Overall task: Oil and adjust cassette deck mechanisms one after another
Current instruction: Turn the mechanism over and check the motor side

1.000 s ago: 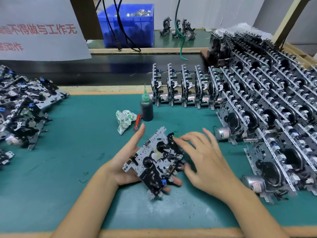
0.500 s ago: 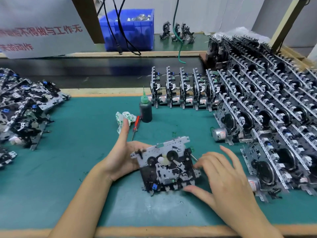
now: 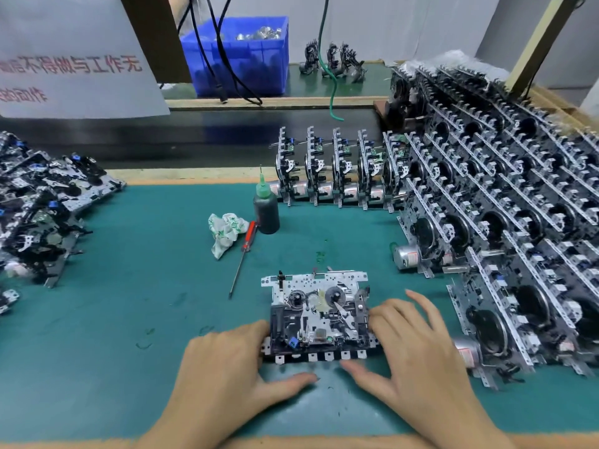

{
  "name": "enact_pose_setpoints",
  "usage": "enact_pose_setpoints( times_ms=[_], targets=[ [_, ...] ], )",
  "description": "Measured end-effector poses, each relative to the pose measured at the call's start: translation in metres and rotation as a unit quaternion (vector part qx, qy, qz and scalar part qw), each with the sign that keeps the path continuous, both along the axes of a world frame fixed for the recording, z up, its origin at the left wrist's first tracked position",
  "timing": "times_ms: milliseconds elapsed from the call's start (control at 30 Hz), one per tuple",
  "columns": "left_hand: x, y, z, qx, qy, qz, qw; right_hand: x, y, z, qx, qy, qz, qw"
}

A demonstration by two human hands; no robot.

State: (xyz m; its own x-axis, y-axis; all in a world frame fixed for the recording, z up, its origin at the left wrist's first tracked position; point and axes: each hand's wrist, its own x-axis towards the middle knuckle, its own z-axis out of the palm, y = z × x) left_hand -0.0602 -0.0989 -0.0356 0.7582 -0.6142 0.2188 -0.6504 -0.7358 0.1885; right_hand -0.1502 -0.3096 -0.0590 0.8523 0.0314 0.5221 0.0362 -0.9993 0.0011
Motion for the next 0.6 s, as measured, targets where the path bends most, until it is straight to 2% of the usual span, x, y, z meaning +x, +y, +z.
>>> enact_pose_setpoints(
  times_ms=[167, 367, 600],
  targets=[
    [0.001, -0.005, -0.011, -0.066, -0.036, 0.003, 0.997, 0.002, -0.001, 0.002, -0.018, -0.013, 0.004, 1.0],
    [-0.002, -0.01, -0.017, -0.114, -0.031, 0.05, 0.992, -0.002, -0.001, 0.002, 0.031, -0.011, 0.044, 0.999],
    [0.008, 0.002, -0.013, -0.097, 0.023, -0.044, 0.994, 0.0, 0.001, 0.0, 0.053, -0.028, 0.022, 0.998]
  ],
)
